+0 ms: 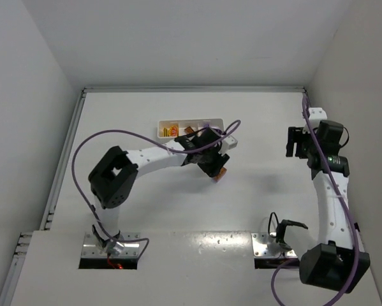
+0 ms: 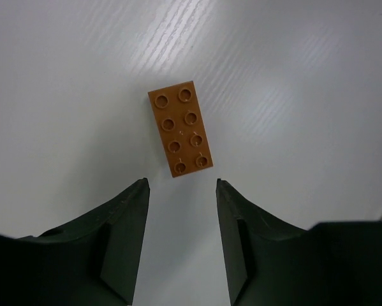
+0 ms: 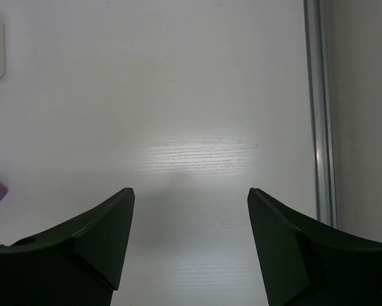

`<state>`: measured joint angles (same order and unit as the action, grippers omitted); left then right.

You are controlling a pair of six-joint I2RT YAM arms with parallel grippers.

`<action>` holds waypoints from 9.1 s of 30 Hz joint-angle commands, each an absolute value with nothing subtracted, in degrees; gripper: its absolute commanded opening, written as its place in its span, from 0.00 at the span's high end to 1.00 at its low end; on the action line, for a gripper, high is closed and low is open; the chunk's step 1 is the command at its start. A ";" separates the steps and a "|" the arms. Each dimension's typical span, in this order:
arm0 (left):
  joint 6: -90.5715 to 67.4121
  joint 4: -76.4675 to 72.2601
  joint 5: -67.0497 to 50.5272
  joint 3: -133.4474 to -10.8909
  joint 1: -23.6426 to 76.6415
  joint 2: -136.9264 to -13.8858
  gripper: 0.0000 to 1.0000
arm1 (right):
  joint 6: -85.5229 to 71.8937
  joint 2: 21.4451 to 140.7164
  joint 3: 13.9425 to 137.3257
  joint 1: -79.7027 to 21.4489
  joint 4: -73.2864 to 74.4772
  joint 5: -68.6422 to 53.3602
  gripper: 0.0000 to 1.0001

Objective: Sort the legos into containers by color

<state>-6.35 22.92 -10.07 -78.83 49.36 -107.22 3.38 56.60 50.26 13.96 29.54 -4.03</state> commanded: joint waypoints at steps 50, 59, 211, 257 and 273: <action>-10.81 24.70 2.46 -91.49 54.84 -120.32 0.49 | -1.23 57.74 47.20 28.30 27.60 -27.07 0.28; -10.81 24.70 1.32 -91.49 54.84 -120.24 0.74 | -1.23 57.22 46.67 28.83 27.07 -28.13 0.28; -12.22 12.66 -13.10 -91.32 22.76 -117.33 0.89 | 14.77 83.14 61.44 -6.06 35.07 -71.63 0.96; -11.86 11.34 -21.35 -71.46 2.21 -84.73 0.26 | 3.43 123.92 102.74 -17.13 25.66 -15.30 0.84; -13.19 11.87 -23.19 -70.93 -0.53 -87.71 0.26 | 0.53 119.38 100.90 -19.95 24.61 -7.03 0.40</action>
<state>-12.93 13.26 -20.91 -70.61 0.08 -88.09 2.15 124.46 100.68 -19.40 26.04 -8.93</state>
